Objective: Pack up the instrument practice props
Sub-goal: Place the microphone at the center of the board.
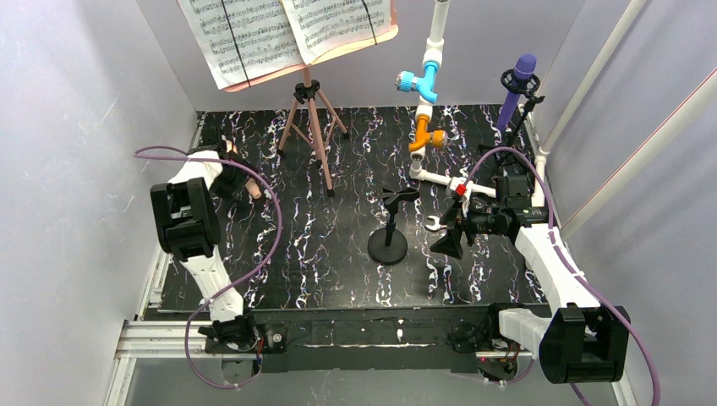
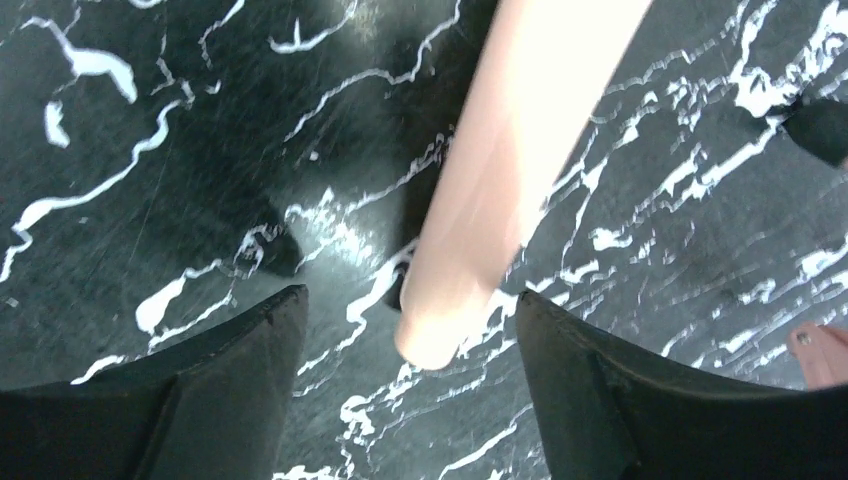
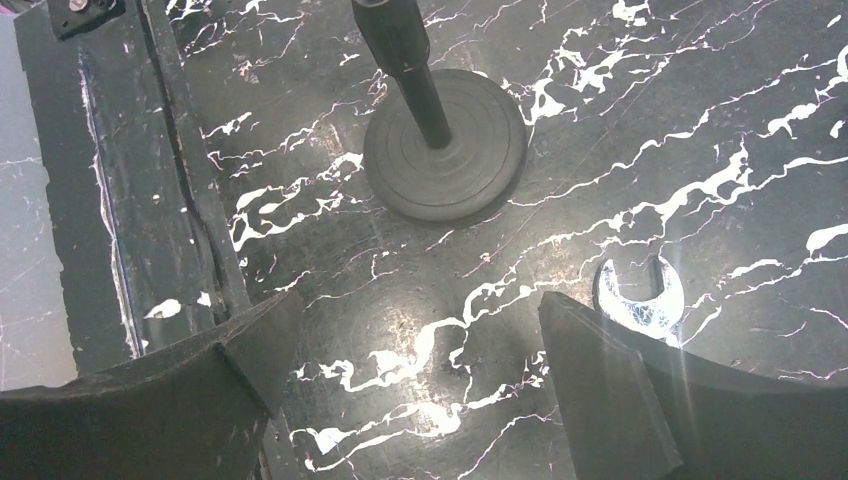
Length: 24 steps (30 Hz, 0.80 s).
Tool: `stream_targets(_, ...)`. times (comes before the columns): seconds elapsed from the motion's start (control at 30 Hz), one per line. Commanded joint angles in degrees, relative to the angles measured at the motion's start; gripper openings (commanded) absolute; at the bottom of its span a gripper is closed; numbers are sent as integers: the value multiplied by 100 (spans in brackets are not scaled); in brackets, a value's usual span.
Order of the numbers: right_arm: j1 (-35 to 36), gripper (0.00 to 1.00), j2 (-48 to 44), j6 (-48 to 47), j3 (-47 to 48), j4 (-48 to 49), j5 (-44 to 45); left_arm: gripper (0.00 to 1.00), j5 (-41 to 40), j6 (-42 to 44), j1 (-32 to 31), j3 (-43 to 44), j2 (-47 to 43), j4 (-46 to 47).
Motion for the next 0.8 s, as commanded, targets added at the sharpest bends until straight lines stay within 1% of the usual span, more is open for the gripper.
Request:
stream_targets(0.0, -1, 98, -145, -66, -31, 19, -81, 77, 307, 120, 76, -391, -916, 160)
stream_targets(0.03, -1, 98, -146, -72, -36, 19, -86, 79, 437, 194, 86, -477, -1057, 265)
stream_targets(0.07, -1, 98, -146, -68, -39, 19, -87, 83, 572, 279, 86, -577, -1191, 372)
stream_targets(0.17, -2, 98, -146, -71, -40, 19, -82, 85, 1097, 504, 83, -931, -1681, 716)
stream_targets(0.2, -1, 99, -146, -70, -40, 19, -79, 89, 1339, 610, 83, -1093, -1849, 890)
stream_targets(0.23, -1, 98, -146, -70, -40, 18, -71, 90, 1554, 699, 85, -1313, -2029, 1094)
stream_targets(0.3, -1, 98, -149, -76, -48, 14, -63, 92, 2572, 935, 90, -1961, -2460, 1714)
stream_targets(0.37, -1, 98, -146, -85, -52, 14, -63, 96, 3328, 927, 83, -2598, -2876, 2421)
stream_targets(0.47, -1, 98, -137, -102, -50, 4, -68, 98, 4022, 836, 88, -3255, -3419, 3057)
stream_targets(0.6, -1, 98, -130, -120, -48, -7, -92, 98, 4536, 555, 88, -3908, -3942, 3349)
stream_targets(0.7, -1, 98, -129, -145, -48, -25, -97, 98, 5073, -361, 86, -4447, -4079, 4229)
stream_targets(0.77, -1, 99, -136, -153, -48, -27, -96, 98, 5619, -905, 81, -4771, -4041, 5243)
